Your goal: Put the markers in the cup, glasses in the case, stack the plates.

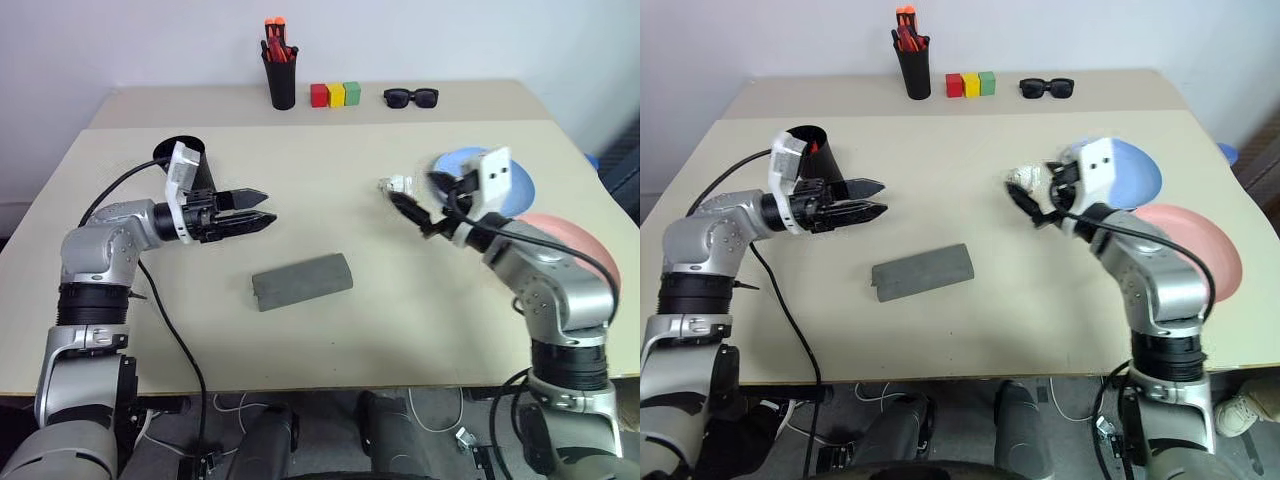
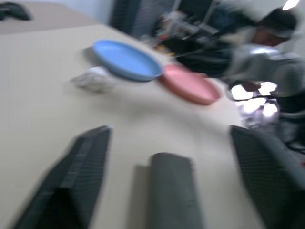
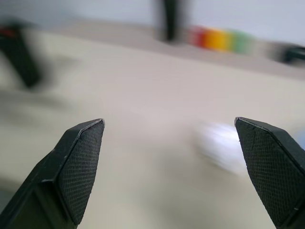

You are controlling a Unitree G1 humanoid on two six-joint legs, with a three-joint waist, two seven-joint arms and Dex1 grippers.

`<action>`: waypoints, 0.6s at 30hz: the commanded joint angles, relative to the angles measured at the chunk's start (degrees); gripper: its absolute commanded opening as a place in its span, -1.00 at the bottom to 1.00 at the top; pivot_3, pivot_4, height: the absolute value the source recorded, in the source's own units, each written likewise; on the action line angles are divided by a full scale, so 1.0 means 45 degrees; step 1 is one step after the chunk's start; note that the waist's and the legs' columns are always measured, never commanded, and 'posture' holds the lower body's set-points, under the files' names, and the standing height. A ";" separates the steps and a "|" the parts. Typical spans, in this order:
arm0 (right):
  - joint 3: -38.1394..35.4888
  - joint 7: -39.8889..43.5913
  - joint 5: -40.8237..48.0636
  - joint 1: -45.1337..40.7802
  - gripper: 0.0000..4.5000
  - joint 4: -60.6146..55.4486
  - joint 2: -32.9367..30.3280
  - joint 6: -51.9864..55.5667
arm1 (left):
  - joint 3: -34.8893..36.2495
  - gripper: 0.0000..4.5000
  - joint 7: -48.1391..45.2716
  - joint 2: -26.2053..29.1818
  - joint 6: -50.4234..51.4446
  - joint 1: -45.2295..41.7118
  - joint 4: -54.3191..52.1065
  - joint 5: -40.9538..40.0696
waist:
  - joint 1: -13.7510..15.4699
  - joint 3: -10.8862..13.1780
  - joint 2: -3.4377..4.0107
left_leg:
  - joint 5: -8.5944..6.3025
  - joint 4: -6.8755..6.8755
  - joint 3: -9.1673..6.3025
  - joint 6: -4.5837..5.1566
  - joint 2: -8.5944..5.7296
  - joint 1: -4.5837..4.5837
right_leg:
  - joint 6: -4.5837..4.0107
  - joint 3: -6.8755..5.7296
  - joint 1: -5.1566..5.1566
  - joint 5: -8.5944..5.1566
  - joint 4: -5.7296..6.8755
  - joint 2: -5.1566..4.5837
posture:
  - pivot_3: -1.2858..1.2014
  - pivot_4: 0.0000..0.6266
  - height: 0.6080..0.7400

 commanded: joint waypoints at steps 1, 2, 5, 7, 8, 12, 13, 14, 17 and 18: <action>0.0389 -0.0871 -0.2147 0.0506 1.00 0.0230 -0.1738 0.0054 | 0.0186 0.99 -0.0499 0.0164 -0.0530 -0.0280 -0.0564 -0.0332 | -0.0002 0.0000 0.0000 | 0.0000 0.0000 0.0002 0.0000 0.0001 0.0002 | 0.0000 0.0000 0.0001 0.0000 0.0001 0.0000 | 0.03 -0.52 1.00; 0.0875 -0.0958 -0.2869 0.0857 1.00 0.0145 -0.2398 0.0241 | 0.0049 0.99 -0.0633 0.0201 -0.0879 -0.0264 -0.0630 -0.0170 | 0.0032 0.0000 0.0000 | 0.0000 0.0000 0.0002 0.0000 0.0002 0.0001 | 0.0000 -0.0001 0.0001 0.0000 0.0002 0.0001 | 0.03 -0.52 1.00; 0.0277 -0.1306 -0.2476 0.1614 1.00 -0.0594 -0.2408 0.2066 | -0.0040 0.99 -0.0809 0.0222 -0.1154 -0.0238 -0.0703 -0.0188 | -0.0001 -0.0003 -0.0005 | 0.0000 0.0000 0.0003 0.0000 0.0004 0.0002 | 0.0000 -0.0002 0.0004 -0.0002 -0.0001 0.0003 | 0.03 -0.52 1.00; -0.0041 -0.1461 -0.2513 0.2076 1.00 -0.0891 -0.2399 0.2660 | -0.0075 0.99 -0.0922 0.0254 -0.1462 -0.0160 -0.0733 -0.0132 | -0.0065 -0.0001 0.0000 | 0.0001 0.0001 0.0019 0.0000 0.0008 0.0008 | -0.0001 0.0012 0.0006 -0.0002 -0.0001 0.0002 | 0.03 -0.52 1.00; -0.0191 -0.1548 -0.2560 0.2285 1.00 -0.0925 -0.2376 0.2852 | -0.0120 0.99 -0.0914 0.0258 -0.1472 -0.0152 -0.0707 -0.0109 | -0.0072 -0.0001 0.0001 | 0.0001 0.0001 0.0026 0.0001 0.0010 0.0010 | -0.0001 0.0017 0.0004 -0.0001 0.0001 0.0002 | 0.03 -0.52 1.00; -0.0663 -0.1707 -0.2331 0.2881 1.00 -0.0995 -0.1874 0.3655 | -0.0234 0.99 -0.0809 0.0112 -0.2022 -0.0102 -0.0589 0.0059 | -0.0019 -0.0002 -0.0001 | 0.0001 0.0004 0.0031 0.0002 0.0011 0.0013 | 0.0001 0.0019 0.0008 -0.0001 -0.0002 0.0002 | 0.03 -0.52 1.00; -0.0530 -0.1672 -0.2480 0.3104 1.00 -0.0948 -0.1948 0.3609 | -0.0260 0.99 -0.0789 0.0083 -0.2187 -0.0106 -0.0555 0.0126 | -0.0007 -0.0002 -0.0001 | 0.0001 0.0005 0.0031 0.0002 0.0011 0.0013 | 0.0001 0.0019 0.0009 -0.0001 -0.0002 0.0002 | 0.03 -0.52 1.00; -0.0703 -0.1678 -0.2368 0.3162 0.88 -0.0886 -0.1777 0.3761 | -0.0281 1.00 -0.0787 0.0076 -0.2288 -0.0112 -0.0534 0.0165 | 0.0005 -0.0002 -0.0001 | 0.0001 0.0005 0.0031 0.0002 0.0010 0.0012 | 0.0001 0.0019 0.0009 -0.0001 -0.0002 0.0002 | 0.03 -0.52 1.00; -0.0965 -0.1675 -0.2338 0.3185 0.40 -0.0650 -0.1744 0.3934 | -0.0287 1.00 -0.0759 0.0076 -0.2468 -0.0114 -0.0533 0.0192 | 0.0010 -0.0002 -0.0001 | 0.0001 0.0007 0.0031 0.0002 0.0008 0.0011 | 0.0003 0.0020 0.0012 0.0000 -0.0007 0.0001 | 0.03 -0.52 1.00; -0.0973 -0.1647 -0.2372 0.3178 0.18 -0.0593 -0.1778 0.3941 | -0.0272 1.00 -0.0732 0.0083 -0.2435 -0.0126 -0.0517 0.0168 | 0.0014 -0.0002 -0.0001 | 0.0001 0.0009 0.0031 0.0002 0.0007 0.0011 | 0.0003 0.0020 0.0013 0.0000 -0.0006 -0.0001 | 0.03 -0.52 1.00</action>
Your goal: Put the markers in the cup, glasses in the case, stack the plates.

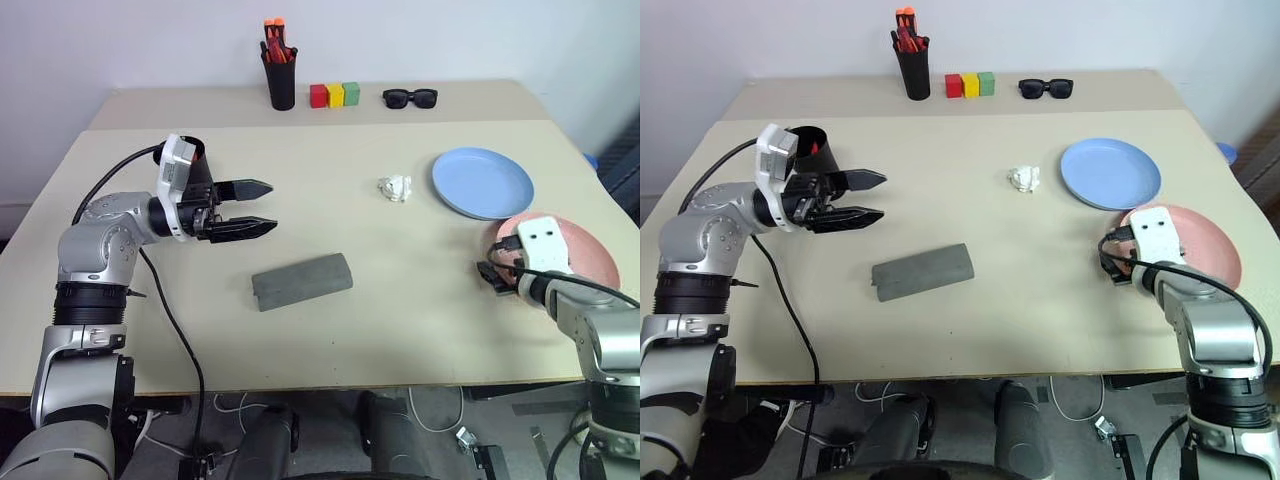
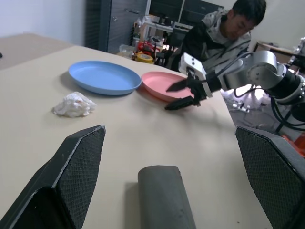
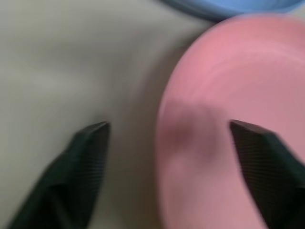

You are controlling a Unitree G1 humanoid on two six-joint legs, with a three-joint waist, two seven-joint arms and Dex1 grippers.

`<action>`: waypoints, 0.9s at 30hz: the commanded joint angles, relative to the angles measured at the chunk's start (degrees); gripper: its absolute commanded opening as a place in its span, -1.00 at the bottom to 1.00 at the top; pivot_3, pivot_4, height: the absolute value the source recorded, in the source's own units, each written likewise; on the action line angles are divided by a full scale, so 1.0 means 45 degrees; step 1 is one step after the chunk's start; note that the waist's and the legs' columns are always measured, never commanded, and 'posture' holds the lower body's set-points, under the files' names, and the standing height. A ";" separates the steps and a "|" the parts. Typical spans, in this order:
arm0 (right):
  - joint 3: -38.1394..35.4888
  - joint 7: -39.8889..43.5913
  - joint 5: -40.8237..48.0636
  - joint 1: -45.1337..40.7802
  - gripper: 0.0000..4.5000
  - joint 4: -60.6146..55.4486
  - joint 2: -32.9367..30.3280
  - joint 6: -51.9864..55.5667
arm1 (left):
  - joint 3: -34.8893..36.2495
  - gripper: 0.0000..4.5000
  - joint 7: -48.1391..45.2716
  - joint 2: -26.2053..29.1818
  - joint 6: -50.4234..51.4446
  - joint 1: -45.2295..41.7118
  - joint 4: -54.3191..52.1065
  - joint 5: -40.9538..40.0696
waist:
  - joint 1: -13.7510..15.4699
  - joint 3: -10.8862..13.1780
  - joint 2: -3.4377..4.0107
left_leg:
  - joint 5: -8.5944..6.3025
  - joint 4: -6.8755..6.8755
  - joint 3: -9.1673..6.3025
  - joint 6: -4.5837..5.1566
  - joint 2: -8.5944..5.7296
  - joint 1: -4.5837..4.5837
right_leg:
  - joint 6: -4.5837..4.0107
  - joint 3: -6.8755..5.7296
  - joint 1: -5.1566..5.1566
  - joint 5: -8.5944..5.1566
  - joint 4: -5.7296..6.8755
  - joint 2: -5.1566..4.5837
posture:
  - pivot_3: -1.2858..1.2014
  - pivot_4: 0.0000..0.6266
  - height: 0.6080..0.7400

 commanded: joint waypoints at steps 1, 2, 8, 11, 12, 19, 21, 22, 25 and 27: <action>-0.0459 0.0018 -0.0103 -0.0064 -0.05 -0.0023 -0.0243 0.0056 | 0.0064 1.00 0.0019 0.0129 -0.0240 -0.0116 -0.0115 0.0040 | 0.0005 0.0000 0.0000 | 0.0000 0.0000 -0.0002 0.0000 0.0001 0.0000 | 0.0000 -0.0003 0.0000 0.0000 0.0000 0.0001 | 0.03 -0.52 1.00; -0.0424 0.0037 -0.0171 -0.0074 -0.30 0.0029 -0.0302 -0.0001 | 0.0067 1.00 0.0014 0.0135 -0.0268 -0.0115 -0.0099 0.0045 | -0.0002 0.0000 0.0000 | 0.0000 0.0000 -0.0002 0.0000 0.0000 0.0000 | 0.0000 -0.0002 0.0000 0.0000 0.0000 0.0001 | 0.03 -0.52 1.00; -0.1431 -0.1392 -0.1197 -0.0553 -0.98 0.0698 -0.0343 -0.0933 | 0.0156 1.00 0.0071 0.0164 -0.0498 -0.0012 0.0054 0.0130 | -0.0004 -0.0002 -0.0003 | 0.0000 0.0003 -0.0001 0.0000 0.0000 0.0003 | 0.0001 -0.0002 0.0003 0.0000 0.0001 0.0001 | 0.03 -0.52 1.00; -0.1943 -0.2050 -0.1518 -0.1017 -0.98 0.1137 -0.0318 -0.1490 | 0.0186 1.00 0.0113 0.0130 -0.0594 0.0009 0.0116 0.0154 | 0.0005 -0.0001 -0.0003 | 0.0000 0.0003 -0.0001 0.0000 -0.0001 0.0000 | 0.0000 -0.0002 0.0002 0.0000 0.0000 0.0001 | 0.03 -0.52 1.00; -0.1951 -0.2138 -0.1605 -0.1187 -0.98 0.1283 -0.0379 -0.1757 | 0.0195 1.00 0.0127 0.0114 -0.0642 0.0017 0.0122 0.0167 | -0.0001 -0.0001 -0.0002 | 0.0000 0.0003 -0.0001 0.0000 -0.0001 0.0000 | 0.0000 -0.0002 0.0002 0.0000 -0.0001 0.0001 | 0.03 -0.52 1.00; -0.0302 -0.1177 -0.1646 -0.4255 -0.98 0.4168 0.0313 -0.5630 | 0.0396 1.00 0.0611 -0.0202 -0.0815 -0.0014 0.0196 0.0064 | -0.0306 0.0000 0.0005 | 0.0001 -0.0003 0.0010 0.0000 0.0009 0.0015 | 0.0000 0.0001 0.0001 0.0000 0.0009 0.0007 | 0.03 -0.52 1.00; 0.0551 -0.0846 -0.2000 -0.5179 -0.98 0.5369 0.0523 -0.6771 | 0.0414 1.00 0.0727 -0.0234 -0.0877 0.0035 0.0126 0.0044 | -0.0365 0.0000 0.0005 | 0.0001 -0.0003 0.0009 -0.0001 0.0007 0.0012 | 0.0000 0.0001 0.0001 0.0000 0.0005 0.0006 | 0.03 -0.52 1.00; 0.1101 -0.0708 -0.2330 -0.5737 -0.98 0.6126 0.0652 -0.7610 | 0.0432 1.00 0.0784 -0.0252 -0.0855 0.0087 0.0031 -0.0001 | -0.0382 0.0000 0.0005 | 0.0001 -0.0005 0.0008 -0.0001 0.0007 0.0012 | 0.0000 0.0001 0.0001 0.0000 0.0008 0.0006 | 0.03 -0.52 1.00; 0.2256 0.0693 -0.2401 -0.7297 -0.98 0.8084 0.1347 -0.9489 | 0.0466 1.00 0.0904 -0.0201 -0.0918 0.0294 -0.0270 -0.0007 | -0.0481 0.0002 0.0008 | 0.0000 -0.0008 0.0013 0.0000 0.0005 0.0009 | 0.0000 0.0006 -0.0009 0.0002 0.0006 0.0005 | 0.03 -0.52 1.00; 0.2677 0.1143 -0.2564 -0.7986 -0.98 0.9420 0.1734 -1.0398 | 0.0565 1.00 0.1000 -0.0101 -0.0935 0.0481 -0.0403 -0.0001 | -0.0477 0.0004 0.0011 | 0.0001 -0.0019 0.0007 -0.0001 0.0007 0.0006 | -0.0001 0.0005 -0.0016 0.0001 0.0008 0.0006 | 0.03 -0.52 1.00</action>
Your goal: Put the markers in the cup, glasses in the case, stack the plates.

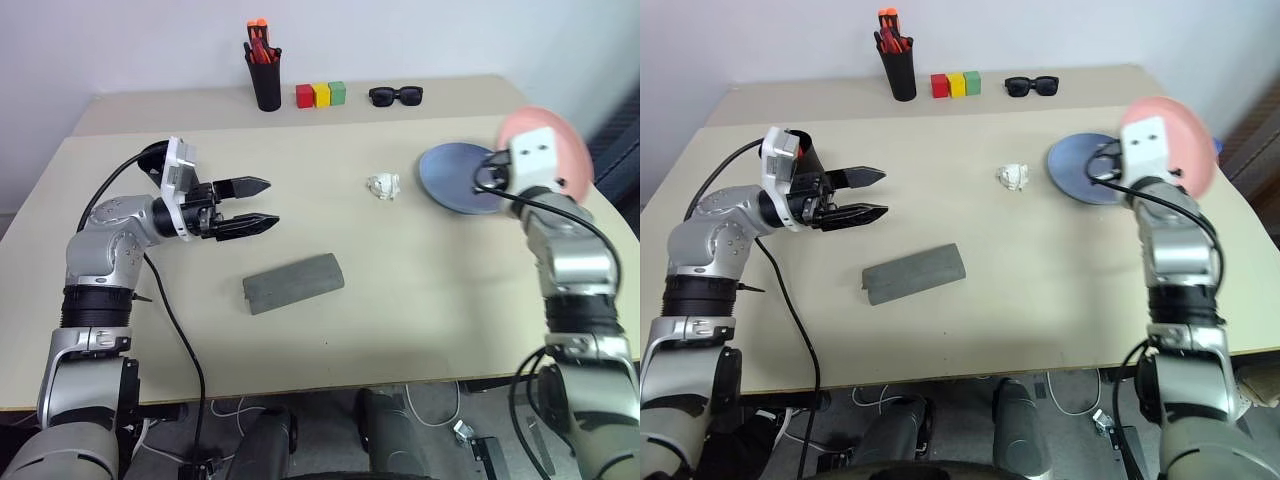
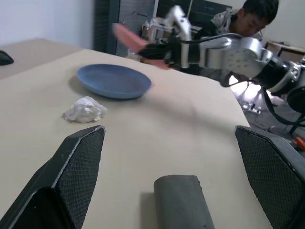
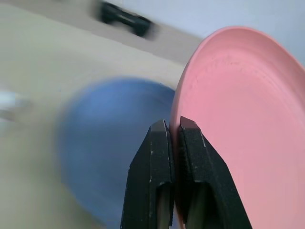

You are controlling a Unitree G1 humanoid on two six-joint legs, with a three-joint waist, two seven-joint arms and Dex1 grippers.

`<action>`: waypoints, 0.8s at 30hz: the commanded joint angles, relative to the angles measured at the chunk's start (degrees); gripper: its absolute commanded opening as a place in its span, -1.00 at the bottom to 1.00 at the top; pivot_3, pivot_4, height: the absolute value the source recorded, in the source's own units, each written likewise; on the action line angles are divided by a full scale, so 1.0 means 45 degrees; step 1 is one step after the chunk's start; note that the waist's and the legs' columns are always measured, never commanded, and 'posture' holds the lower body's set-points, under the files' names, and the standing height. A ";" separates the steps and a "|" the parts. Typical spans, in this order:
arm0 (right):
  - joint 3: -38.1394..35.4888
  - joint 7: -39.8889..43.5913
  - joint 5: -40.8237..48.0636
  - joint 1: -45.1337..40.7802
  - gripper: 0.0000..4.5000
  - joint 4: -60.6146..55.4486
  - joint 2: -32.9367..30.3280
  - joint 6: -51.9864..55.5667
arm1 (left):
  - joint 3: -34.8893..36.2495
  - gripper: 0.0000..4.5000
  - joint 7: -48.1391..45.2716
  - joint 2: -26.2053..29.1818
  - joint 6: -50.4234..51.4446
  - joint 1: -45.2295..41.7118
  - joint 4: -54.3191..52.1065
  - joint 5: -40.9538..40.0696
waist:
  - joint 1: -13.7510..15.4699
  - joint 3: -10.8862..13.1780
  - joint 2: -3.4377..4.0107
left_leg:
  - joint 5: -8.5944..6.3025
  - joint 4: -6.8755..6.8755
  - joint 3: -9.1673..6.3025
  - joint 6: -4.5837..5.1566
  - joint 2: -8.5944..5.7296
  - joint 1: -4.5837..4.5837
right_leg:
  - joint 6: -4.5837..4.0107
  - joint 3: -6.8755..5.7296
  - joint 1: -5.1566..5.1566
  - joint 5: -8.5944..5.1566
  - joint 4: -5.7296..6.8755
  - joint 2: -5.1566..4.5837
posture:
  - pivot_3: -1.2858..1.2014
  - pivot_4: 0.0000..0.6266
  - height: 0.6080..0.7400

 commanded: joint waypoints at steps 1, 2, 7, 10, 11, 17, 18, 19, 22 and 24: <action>0.0550 0.0846 -0.0306 -0.1210 -0.98 0.1731 0.0397 -0.1945 | 0.0450 1.00 0.0153 0.0270 -0.0299 0.0280 -0.0629 -0.0157 | 0.0004 0.0000 0.0000 | 0.0000 -0.0001 -0.0003 0.0000 -0.0001 0.0000 | 0.0000 0.0000 -0.0002 0.0000 0.0001 0.0001 | 0.03 -0.52 1.00; 0.0629 0.0945 -0.0355 -0.1362 -0.98 0.2174 0.0451 -0.2210 | 0.0473 1.00 0.0193 0.0290 -0.0261 0.0354 -0.0742 -0.0194 | 0.0035 0.0000 0.0000 | 0.0000 -0.0003 -0.0003 -0.0001 -0.0002 -0.0001 | 0.0000 0.0001 -0.0003 0.0000 -0.0002 0.0000 | 0.03 -0.52 1.00; 0.0859 0.1528 -0.0450 -0.1641 -0.70 0.3704 0.0693 -0.2689 | 0.0750 1.00 0.0551 0.0466 0.0014 0.0776 -0.1260 -0.0446 | 0.0159 0.0001 -0.0001 | 0.0000 0.0000 -0.0025 -0.0002 -0.0016 -0.0019 | 0.0000 -0.0002 -0.0002 0.0000 -0.0012 -0.0005 | 0.03 -0.52 1.00; 0.0842 0.1357 -0.0580 -0.1783 -0.16 0.4037 0.0695 -0.2854 | 0.0852 1.00 0.0632 0.0578 0.0095 0.1003 -0.1448 -0.0540 | 0.0085 0.0002 0.0001 | 0.0001 -0.0001 -0.0026 -0.0003 -0.0015 -0.0015 | -0.0001 -0.0002 -0.0004 0.0000 -0.0004 -0.0004 | 0.03 -0.52 1.00; 0.0795 0.1304 -0.0562 -0.1834 0.06 0.4118 0.0703 -0.2831 | 0.0859 1.00 0.0644 0.0597 0.0094 0.1055 -0.1476 -0.0548 | 0.0075 0.0002 0.0001 | 0.0000 -0.0001 -0.0026 -0.0003 -0.0014 -0.0012 | -0.0001 -0.0002 -0.0005 0.0000 -0.0002 -0.0003 | 0.03 -0.52 1.00; 0.0547 0.1070 -0.0333 -0.1911 0.99 0.3668 0.0872 -0.2909 | 0.0795 1.00 0.0692 0.0570 -0.0023 0.1046 -0.1353 -0.0488 | 0.0042 0.0002 0.0001 | 0.0002 -0.0003 -0.0023 -0.0004 -0.0008 -0.0007 | -0.0002 -0.0001 -0.0008 0.0000 0.0005 0.0003 | 0.03 -0.52 1.00; 0.0374 0.1166 -0.0020 -0.1865 0.99 0.3389 0.1027 -0.2817 | 0.0790 1.00 0.0687 0.0563 -0.0019 0.1007 -0.1332 -0.0499 | 0.0052 0.0002 0.0001 | 0.0001 -0.0002 -0.0022 -0.0004 -0.0009 -0.0008 | -0.0002 0.0000 -0.0008 0.0000 0.0005 0.0002 | 0.03 -0.52 1.00; 0.0131 0.1283 0.0387 -0.1829 0.99 0.3057 0.1227 -0.2593 | 0.0782 1.00 0.0719 0.0546 0.0040 0.0953 -0.1349 -0.0528 | 0.0050 0.0002 0.0001 | 0.0001 -0.0002 -0.0023 -0.0004 -0.0009 -0.0008 | -0.0002 0.0000 -0.0007 0.0000 0.0004 0.0002 | 0.03 -0.52 1.00; -0.0349 0.2038 0.1695 -0.1538 0.99 0.1446 0.1936 -0.1891 | 0.0730 1.00 0.0796 0.0500 0.0137 0.0869 -0.1452 -0.0564 | 0.0024 0.0003 0.0004 | 0.0001 -0.0002 -0.0023 -0.0004 -0.0007 -0.0008 | -0.0002 0.0001 -0.0010 0.0000 0.0006 0.0003 | 0.03 -0.52 1.00; -0.0416 0.2442 0.2305 -0.1328 0.99 0.0477 0.2315 -0.1197 | 0.0707 1.00 0.0829 0.0480 0.0169 0.0845 -0.1509 -0.0573 | 0.0038 0.0003 0.0003 | 0.0001 -0.0003 -0.0027 -0.0004 -0.0005 -0.0008 | -0.0002 0.0000 -0.0011 0.0000 0.0007 0.0003 | 0.03 -0.52 1.00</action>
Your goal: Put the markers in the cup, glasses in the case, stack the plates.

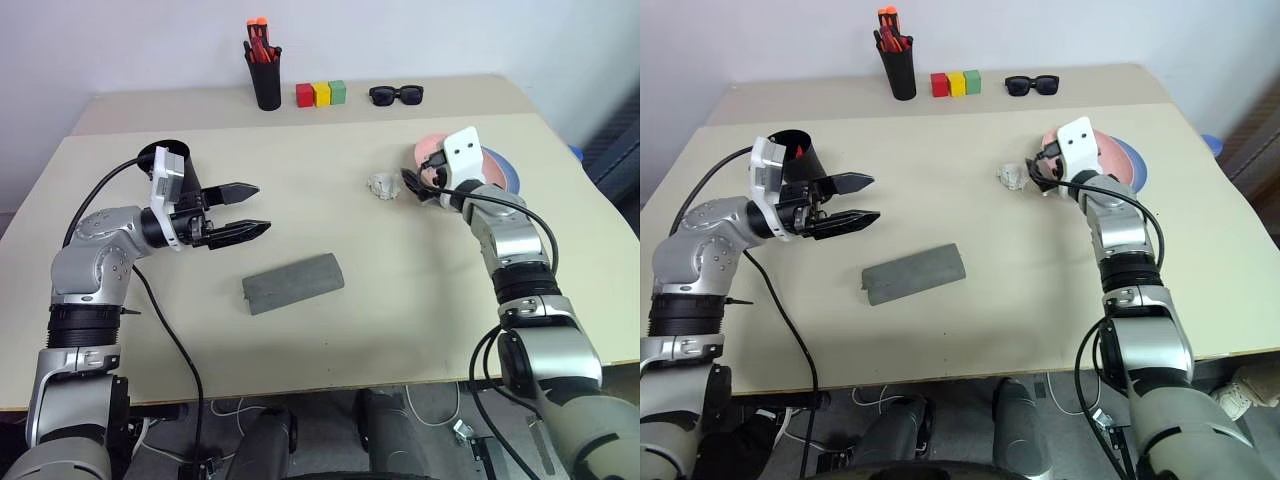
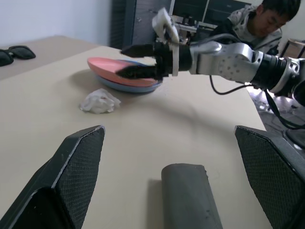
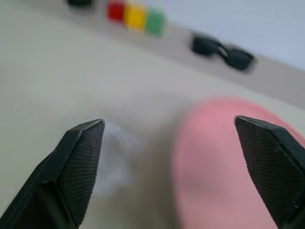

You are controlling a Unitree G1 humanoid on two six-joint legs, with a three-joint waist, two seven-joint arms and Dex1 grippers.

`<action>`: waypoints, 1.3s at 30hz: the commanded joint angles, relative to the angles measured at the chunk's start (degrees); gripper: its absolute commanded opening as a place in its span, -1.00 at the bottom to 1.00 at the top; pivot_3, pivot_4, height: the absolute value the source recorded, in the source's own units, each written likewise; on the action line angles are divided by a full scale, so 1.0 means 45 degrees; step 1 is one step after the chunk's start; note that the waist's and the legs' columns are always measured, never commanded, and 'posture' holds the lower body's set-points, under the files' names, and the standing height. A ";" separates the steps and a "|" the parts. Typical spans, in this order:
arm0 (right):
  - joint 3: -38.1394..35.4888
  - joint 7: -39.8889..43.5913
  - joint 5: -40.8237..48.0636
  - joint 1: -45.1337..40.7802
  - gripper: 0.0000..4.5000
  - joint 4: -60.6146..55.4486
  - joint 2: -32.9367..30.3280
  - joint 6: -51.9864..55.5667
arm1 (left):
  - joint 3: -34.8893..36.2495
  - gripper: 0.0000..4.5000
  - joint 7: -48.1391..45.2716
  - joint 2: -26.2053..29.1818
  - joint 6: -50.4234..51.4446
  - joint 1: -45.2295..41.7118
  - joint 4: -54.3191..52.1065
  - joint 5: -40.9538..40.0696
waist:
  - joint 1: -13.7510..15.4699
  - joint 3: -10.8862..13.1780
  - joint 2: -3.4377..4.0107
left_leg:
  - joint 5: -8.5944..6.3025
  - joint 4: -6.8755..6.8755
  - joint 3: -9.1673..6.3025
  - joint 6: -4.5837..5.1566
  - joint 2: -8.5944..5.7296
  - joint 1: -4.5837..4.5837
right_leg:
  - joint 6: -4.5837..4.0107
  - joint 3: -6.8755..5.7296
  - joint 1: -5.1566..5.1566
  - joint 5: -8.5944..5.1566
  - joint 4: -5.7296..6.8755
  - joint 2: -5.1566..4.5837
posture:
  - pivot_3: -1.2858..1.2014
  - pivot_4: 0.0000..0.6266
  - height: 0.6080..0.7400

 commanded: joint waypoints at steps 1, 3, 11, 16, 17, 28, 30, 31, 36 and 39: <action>-0.0114 0.0656 0.0938 0.0167 0.99 -0.1960 0.0416 0.0788 | 0.0205 1.00 0.0070 0.0095 0.0066 -0.0287 -0.0392 -0.0300 | 0.0023 0.0000 0.0000 | 0.0000 0.0000 -0.0002 0.0000 -0.0001 0.0000 | 0.0000 0.0000 0.0000 0.0000 0.0002 0.0000 | 0.03 -0.52 1.00; 0.0432 0.0457 0.0314 0.0336 0.99 -0.1993 0.0528 0.0782 | 0.0198 1.00 0.0111 0.0066 0.0085 -0.0307 -0.0452 -0.0315 | 0.0067 0.0000 0.0000 | 0.0000 0.0004 -0.0001 0.0000 -0.0003 0.0000 | 0.0001 0.0000 0.0002 0.0000 0.0002 -0.0001 | 0.03 -0.52 1.00; 0.1215 -0.1710 -0.1575 -0.0453 0.99 0.1003 0.1253 -0.0417 | 0.0290 1.00 0.0262 0.0114 0.0329 -0.0049 -0.0870 -0.0527 | 0.0029 -0.0001 -0.0001 | 0.0001 0.0006 -0.0005 -0.0003 -0.0006 0.0000 | -0.0001 0.0000 0.0001 0.0000 0.0007 -0.0001 | 0.03 -0.52 1.00; 0.0947 -0.2546 -0.1823 -0.1590 0.99 0.3988 0.1624 -0.1527 | 0.0353 1.00 0.0413 0.0171 0.0485 0.0178 -0.1158 -0.0669 | -0.0024 0.0001 0.0002 | 0.0006 -0.0003 -0.0002 -0.0010 -0.0004 0.0000 | -0.0004 0.0001 -0.0009 0.0000 0.0008 0.0000 | 0.03 -0.52 1.00; 0.0975 -0.2661 -0.1926 -0.1826 0.99 0.4600 0.1680 -0.1854 | 0.0352 1.00 0.0426 0.0179 0.0468 0.0223 -0.1183 -0.0678 | -0.0041 0.0001 0.0002 | 0.0006 -0.0003 -0.0002 -0.0011 -0.0004 0.0000 | -0.0004 0.0002 -0.0008 0.0000 0.0008 0.0000 | 0.03 -0.52 1.00; 0.0754 -0.3301 -0.2174 -0.2942 -0.55 0.8319 0.2067 -0.3052 | 0.0394 1.00 0.0476 0.0363 0.0349 0.0396 -0.1218 -0.0696 | -0.0263 0.0001 0.0002 | 0.0014 -0.0006 -0.0011 -0.0025 -0.0007 -0.0001 | -0.0004 0.0001 -0.0006 0.0000 0.0009 0.0000 | 0.03 -0.52 1.00; 0.0630 -0.3246 -0.2094 -0.3023 -0.99 0.8332 0.2009 -0.3106 | 0.0412 1.00 0.0485 0.0399 0.0326 0.0420 -0.1186 -0.0697 | -0.0284 0.0001 0.0002 | 0.0013 -0.0006 -0.0012 -0.0024 -0.0006 0.0001 | -0.0004 0.0001 -0.0006 0.0000 0.0011 0.0001 | 0.03 -0.52 1.00; 0.0562 -0.3239 -0.2058 -0.3057 -0.99 0.8321 0.1962 -0.3102 | 0.0404 1.00 0.0490 0.0407 0.0315 0.0425 -0.1176 -0.0693 | -0.0286 0.0001 0.0002 | 0.0013 -0.0007 -0.0013 -0.0023 -0.0006 0.0001 | -0.0004 0.0001 -0.0006 0.0000 0.0011 0.0002 | 0.03 -0.52 1.00; 0.0070 -0.2188 -0.1555 -0.3157 -0.99 0.7413 0.1682 -0.3471 | 0.0372 1.00 0.0515 0.0359 0.0243 0.0396 -0.1125 -0.0687 | -0.0278 0.0002 0.0004 | 0.0012 -0.0007 -0.0013 -0.0021 -0.0006 0.0001 | -0.0004 0.0001 -0.0006 0.0000 0.0011 0.0002 | 0.03 -0.52 1.00; -0.0478 -0.2184 -0.1219 -0.3347 -0.99 0.6891 0.1170 -0.3529 | 0.0340 1.00 0.0484 0.0321 0.0156 0.0375 -0.1054 -0.0664 | -0.0273 0.0003 0.0006 | 0.0011 -0.0007 -0.0013 -0.0020 -0.0007 -0.0001 | -0.0004 0.0002 -0.0007 0.0000 0.0011 0.0002 | 0.03 -0.52 1.00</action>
